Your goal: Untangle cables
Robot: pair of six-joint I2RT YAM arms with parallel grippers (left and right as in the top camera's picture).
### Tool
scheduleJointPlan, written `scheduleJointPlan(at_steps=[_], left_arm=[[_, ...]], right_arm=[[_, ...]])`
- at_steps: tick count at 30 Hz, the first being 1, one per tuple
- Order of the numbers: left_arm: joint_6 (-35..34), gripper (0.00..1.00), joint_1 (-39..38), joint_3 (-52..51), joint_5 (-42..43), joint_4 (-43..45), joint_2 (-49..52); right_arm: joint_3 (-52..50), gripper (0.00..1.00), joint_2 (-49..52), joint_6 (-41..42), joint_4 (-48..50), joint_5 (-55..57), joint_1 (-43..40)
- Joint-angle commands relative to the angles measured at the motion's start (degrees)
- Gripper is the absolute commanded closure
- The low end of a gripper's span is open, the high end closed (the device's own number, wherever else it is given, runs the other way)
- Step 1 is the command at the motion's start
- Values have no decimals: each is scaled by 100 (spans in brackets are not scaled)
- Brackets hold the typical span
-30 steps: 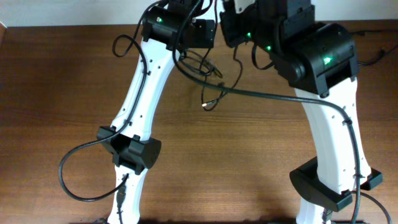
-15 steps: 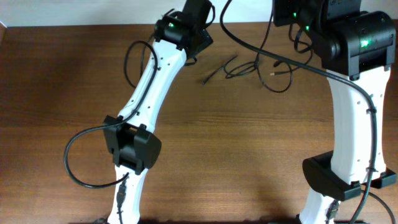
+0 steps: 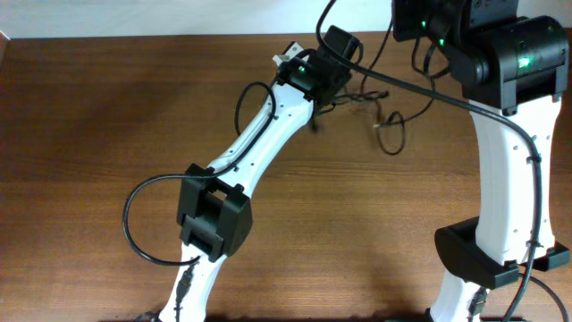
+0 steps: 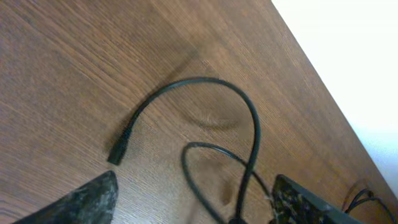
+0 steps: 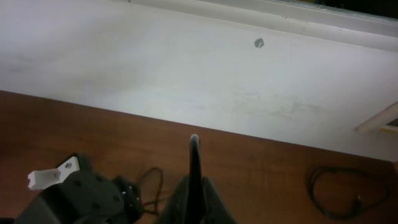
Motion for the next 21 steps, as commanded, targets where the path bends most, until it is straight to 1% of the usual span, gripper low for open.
scheduleJointPlan(at_steps=[1, 3, 5, 7, 10, 14, 15, 16, 17, 18, 20, 21], left_arm=[[-52, 24, -129, -42, 363, -2, 424], [-55, 13, -129, -39, 546, 72, 575], [-55, 14, -136, -39, 723, 247, 651], [-236, 14, -173, -39, 1003, 728, 748], [-243, 14, -192, -39, 1360, 1375, 756], [-243, 15, -221, -39, 1397, 1512, 756], [-243, 16, -243, -39, 1399, 1510, 767], [-245, 20, -275, -39, 1399, 1512, 769], [-243, 28, -341, -39, 1390, 1519, 774], [-243, 30, -385, -39, 1381, 1534, 774], [-243, 30, -487, -39, 1294, 1537, 787], [-240, 43, -544, -39, 1196, 1534, 793]], right_arm=[[107, 96, -118, 66, 26, 114, -2], [107, 96, -118, 61, 31, 122, -2], [107, 96, -118, 63, 68, 402, -2], [107, 96, -118, 63, 57, 603, -2], [107, 96, -118, 63, -9, 603, -2], [107, 96, -118, 63, -9, 603, -2], [107, 96, -118, 63, -9, 603, -2], [107, 96, -118, 63, -9, 603, -2], [107, 96, -118, 63, -13, 603, -2], [107, 96, -118, 63, -17, 603, -2], [107, 96, -118, 63, -31, 603, -2], [107, 96, -118, 63, -44, 603, -2]])
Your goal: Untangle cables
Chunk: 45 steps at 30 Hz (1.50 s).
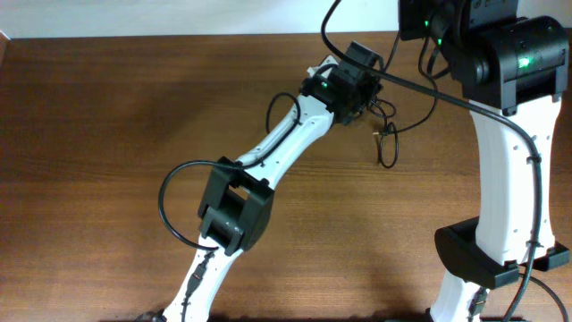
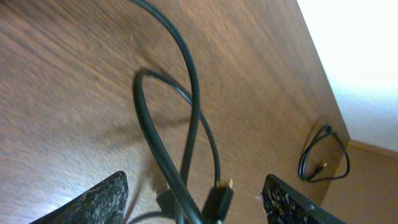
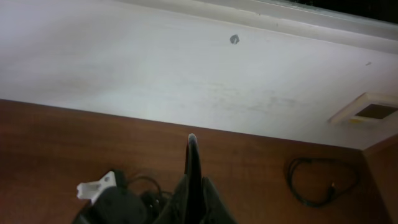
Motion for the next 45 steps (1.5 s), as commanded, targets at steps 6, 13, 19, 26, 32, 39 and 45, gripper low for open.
scheduleJointPlan(at_steps=[6, 13, 19, 26, 32, 39, 45], left_arm=[[621, 100, 2, -7, -466, -332, 72], [1078, 100, 1318, -4, -649, -1670, -57], [1725, 100, 2374, -4, -605, -1950, -328], [2492, 100, 2922, -4, -1716, -2437, -1421], [2793, 100, 3414, -4, -1762, -2662, -2159], [2896, 100, 3220, -4, -1742, -2680, -2159], [3077, 100, 2907, -4, -1762, -2684, -2159]], right_arm=[[107, 96, -118, 48, -68, 96, -2], [107, 96, -118, 7, -92, 96, -116], [96, 96, -118, 9, -179, 96, -120], [44, 96, -107, 286, -372, 455, -723], [44, 96, -105, 627, -483, 26, -2594], [44, 96, -107, 929, -776, -619, -3759], [44, 96, -107, 1303, -758, 911, -3845]])
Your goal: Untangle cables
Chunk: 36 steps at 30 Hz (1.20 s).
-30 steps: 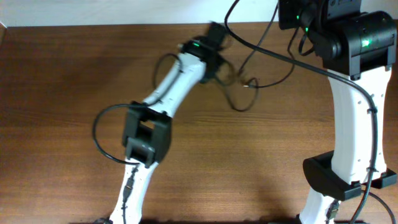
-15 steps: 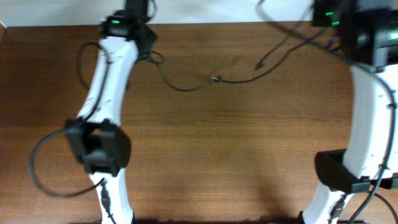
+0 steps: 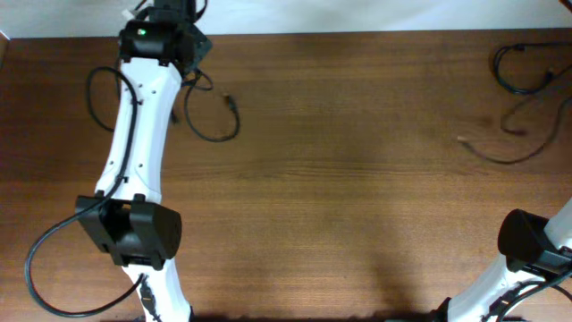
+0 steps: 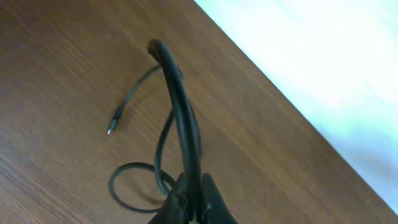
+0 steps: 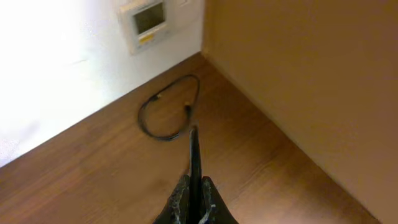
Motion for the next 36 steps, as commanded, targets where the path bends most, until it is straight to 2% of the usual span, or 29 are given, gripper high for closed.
scheduleJointPlan(at_steps=[1, 4, 8, 20, 28, 31, 36], left_arm=[[249, 100, -107, 7, -81, -17, -48], [310, 100, -107, 7, -76, -74, -48], [308, 100, -133, 7, -57, -192, -48], [310, 100, -166, 7, -66, -470, -48], [310, 100, -166, 7, -87, -544, -48], [310, 100, -166, 7, -87, -540, -48], [308, 100, -181, 7, -85, -542, -48]], right_arm=[[44, 96, -107, 378, 24, 785, -184], [44, 96, -107, 608, 48, 603, -876], [42, 96, 98, 741, 511, -339, -1641], [22, 96, 2118, 750, 1027, -450, -1733], [24, 96, 2131, 754, 1412, -413, -2677], [35, 96, 2061, 752, 1412, -761, -3005], [-33, 96, 2111, 1204, 1484, -859, -2924]])
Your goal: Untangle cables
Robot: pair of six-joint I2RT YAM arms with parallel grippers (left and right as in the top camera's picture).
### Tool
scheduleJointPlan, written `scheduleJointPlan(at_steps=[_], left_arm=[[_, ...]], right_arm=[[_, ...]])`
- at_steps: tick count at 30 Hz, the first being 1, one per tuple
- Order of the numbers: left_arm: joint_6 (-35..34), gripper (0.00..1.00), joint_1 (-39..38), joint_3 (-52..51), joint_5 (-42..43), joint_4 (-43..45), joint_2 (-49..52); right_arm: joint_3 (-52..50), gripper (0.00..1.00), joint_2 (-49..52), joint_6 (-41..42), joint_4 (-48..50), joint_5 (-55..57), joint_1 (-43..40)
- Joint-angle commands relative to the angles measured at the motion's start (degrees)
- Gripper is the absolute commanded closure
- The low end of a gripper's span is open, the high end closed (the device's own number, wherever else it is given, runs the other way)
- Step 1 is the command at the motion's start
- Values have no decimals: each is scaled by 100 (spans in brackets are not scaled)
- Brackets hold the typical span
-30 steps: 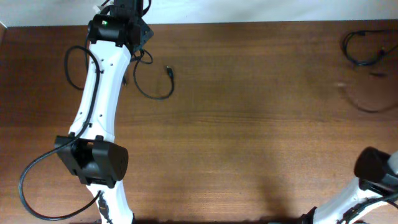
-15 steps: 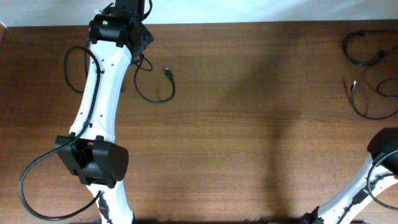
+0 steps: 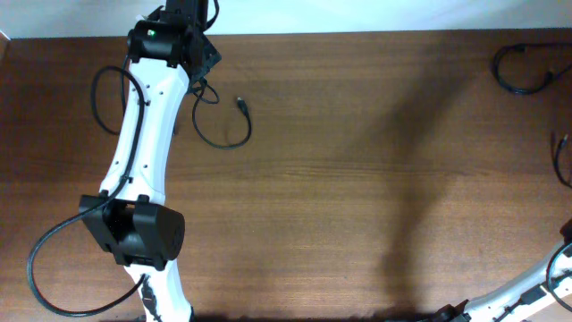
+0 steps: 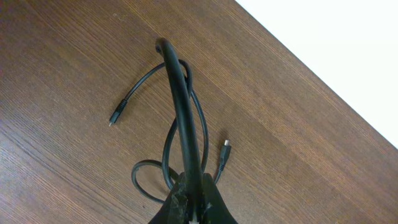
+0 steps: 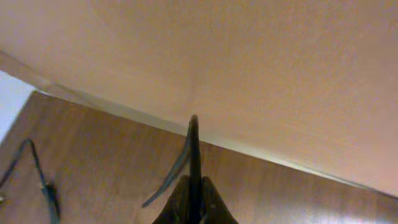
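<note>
My left gripper [image 4: 191, 188] is shut on a black cable [image 4: 180, 106] that rises from its jaws. The rest of that cable lies in loops on the wooden table below, with one plug end [image 4: 116, 117] to the left and another [image 4: 223, 150] to the right. Overhead, this cable's loop [image 3: 223, 134] hangs beside the left arm at the back left. My right gripper [image 5: 193, 186] is shut on a second black cable [image 5: 192, 149] and is outside the overhead view. A piece of cable [image 3: 561, 157] shows at the right table edge.
A third coiled cable [image 3: 521, 68] lies at the table's back right corner. Another cable [image 5: 38, 177] lies low left in the right wrist view, under a beige wall [image 5: 249, 74]. The white left arm [image 3: 143, 134] runs along the left side of the table [image 3: 357, 179].
The right gripper, still shut on its cable, has moved farther right; only a short piece of cable remains at the right table edge. The left cable's loop shifted slightly right.
Both grippers were at the back middle over tangled cables, the left open, the right shut on a cable. Then the left stood open right over the tangle. Later the left was shut on a cable at the back left and the right far right, with the cables apart.
</note>
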Motion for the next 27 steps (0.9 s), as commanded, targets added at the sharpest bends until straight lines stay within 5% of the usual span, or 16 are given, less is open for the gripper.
scheduleJointPlan(at_steps=[1, 15, 22, 27], left_arm=[[76, 100, -50, 7, -85, -7, -48], [79, 100, -50, 7, -234, -7, -48], [79, 100, -50, 7, -234, -13, -48], [79, 100, -76, 7, -234, -17, -48]], right_arm=[[-151, 96, 20, 315, -2, -151, 269], [-5453, 96, 188, -361, 3281, -90, 1360], [-5381, 96, 24, -859, 3427, -2, 1357], [-4072, 96, -7, -1222, 3049, -2, 1357]])
